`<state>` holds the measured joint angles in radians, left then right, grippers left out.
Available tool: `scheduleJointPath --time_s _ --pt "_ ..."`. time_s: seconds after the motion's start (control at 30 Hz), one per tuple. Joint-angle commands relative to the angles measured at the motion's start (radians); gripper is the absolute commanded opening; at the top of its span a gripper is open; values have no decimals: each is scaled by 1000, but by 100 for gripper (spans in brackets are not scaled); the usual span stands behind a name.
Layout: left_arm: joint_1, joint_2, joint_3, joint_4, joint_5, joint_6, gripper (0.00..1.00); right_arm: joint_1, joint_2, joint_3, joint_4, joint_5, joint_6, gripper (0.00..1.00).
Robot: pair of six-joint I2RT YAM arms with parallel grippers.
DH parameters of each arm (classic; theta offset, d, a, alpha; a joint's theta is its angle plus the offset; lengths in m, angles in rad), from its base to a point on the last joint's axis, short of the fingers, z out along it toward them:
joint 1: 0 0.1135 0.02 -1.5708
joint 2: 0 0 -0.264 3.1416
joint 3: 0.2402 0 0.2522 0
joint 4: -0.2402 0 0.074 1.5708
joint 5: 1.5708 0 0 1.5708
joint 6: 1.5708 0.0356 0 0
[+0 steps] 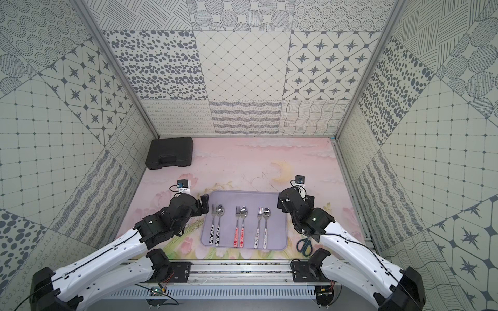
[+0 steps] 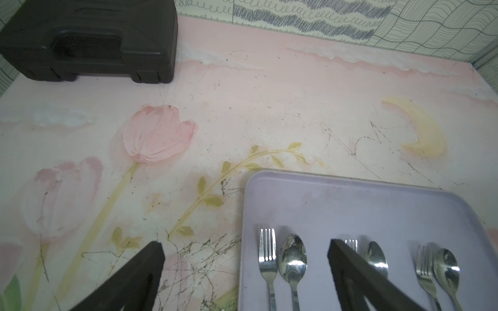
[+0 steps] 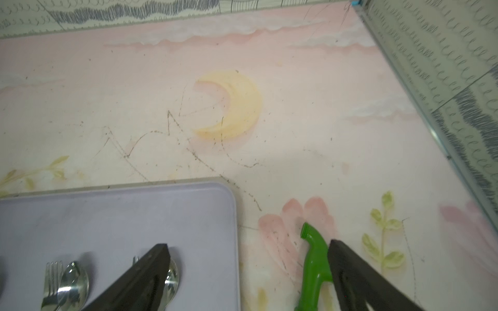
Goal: Set the spoon and fork side by side
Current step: Reset both arms
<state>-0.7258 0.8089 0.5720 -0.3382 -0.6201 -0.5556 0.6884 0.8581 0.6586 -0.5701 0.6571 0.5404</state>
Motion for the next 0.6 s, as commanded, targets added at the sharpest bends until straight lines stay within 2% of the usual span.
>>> scheduleJointPath --time_s 0.0,0.1,0.2,0.37,0.43,0.47,0.57 --pt "11 -59 -75 193 -192 147 99 -65 -38 -76 260 122 -228 97" --pt "42 -82 -125 305 -189 238 99 -136 -54 -199 535 95 -349 97" --pt "114 -86 -161 385 -145 283 99 -219 -32 -302 803 37 -438 97" --pt "272 -29 -254 588 -52 324 99 -395 109 -377 1044 -45 -427 97" --pt "337 22 -282 682 -19 331 99 -444 200 -400 1144 -60 -439 97" --pt "359 41 -263 654 8 322 100 -463 240 -407 1190 -70 -439 97" --pt "408 166 -271 793 30 382 100 -497 359 -403 1311 -84 -445 97"
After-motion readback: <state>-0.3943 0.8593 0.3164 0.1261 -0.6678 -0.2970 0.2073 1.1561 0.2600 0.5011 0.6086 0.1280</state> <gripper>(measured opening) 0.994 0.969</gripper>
